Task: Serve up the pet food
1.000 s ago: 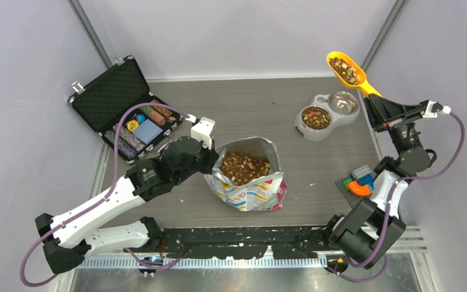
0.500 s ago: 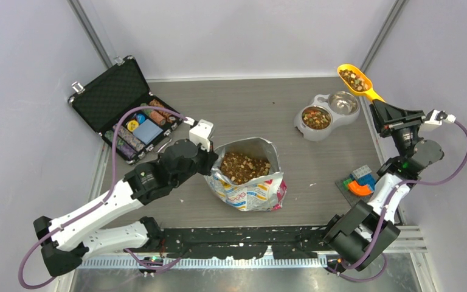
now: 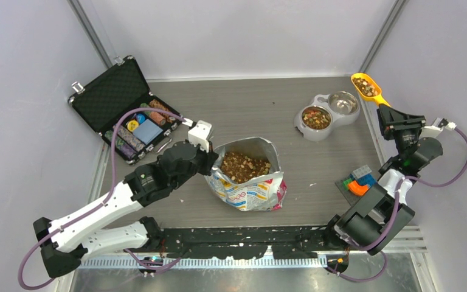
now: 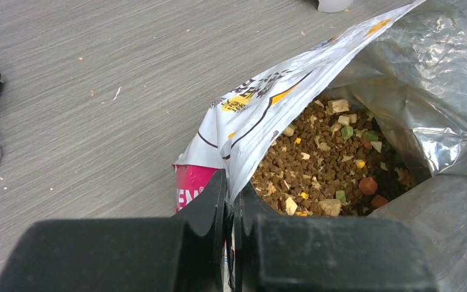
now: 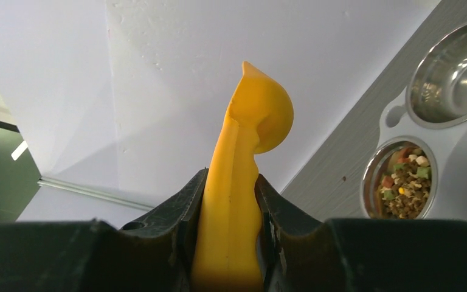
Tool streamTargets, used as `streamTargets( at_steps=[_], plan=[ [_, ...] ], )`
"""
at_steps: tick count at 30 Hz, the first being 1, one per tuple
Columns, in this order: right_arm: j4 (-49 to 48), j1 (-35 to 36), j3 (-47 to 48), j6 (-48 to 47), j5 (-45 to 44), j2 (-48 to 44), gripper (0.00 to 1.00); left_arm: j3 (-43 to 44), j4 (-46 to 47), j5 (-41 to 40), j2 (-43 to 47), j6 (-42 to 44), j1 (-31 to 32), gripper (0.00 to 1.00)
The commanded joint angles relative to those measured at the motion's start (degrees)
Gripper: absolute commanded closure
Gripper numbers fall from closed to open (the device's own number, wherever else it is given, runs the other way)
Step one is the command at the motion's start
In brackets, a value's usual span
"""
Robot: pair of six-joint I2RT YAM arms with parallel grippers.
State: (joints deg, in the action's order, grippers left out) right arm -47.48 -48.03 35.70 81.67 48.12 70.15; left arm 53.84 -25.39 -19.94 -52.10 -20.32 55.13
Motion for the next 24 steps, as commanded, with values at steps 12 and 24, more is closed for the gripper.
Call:
streamTargets(
  at_steps=[12, 24],
  plan=[
    [2.1, -0.3, 3.7, -14.8, -7.7, 10.6, 0.95, -1.2, 7.7, -2.9, 2.8, 1.7, 0.0, 1.0],
    [8.2, 3.8, 8.0, -22.7, -12.6, 17.3, 0.95, -1.2, 8.2, -2.5, 2.4, 1.9, 0.0, 1.0]
  ],
)
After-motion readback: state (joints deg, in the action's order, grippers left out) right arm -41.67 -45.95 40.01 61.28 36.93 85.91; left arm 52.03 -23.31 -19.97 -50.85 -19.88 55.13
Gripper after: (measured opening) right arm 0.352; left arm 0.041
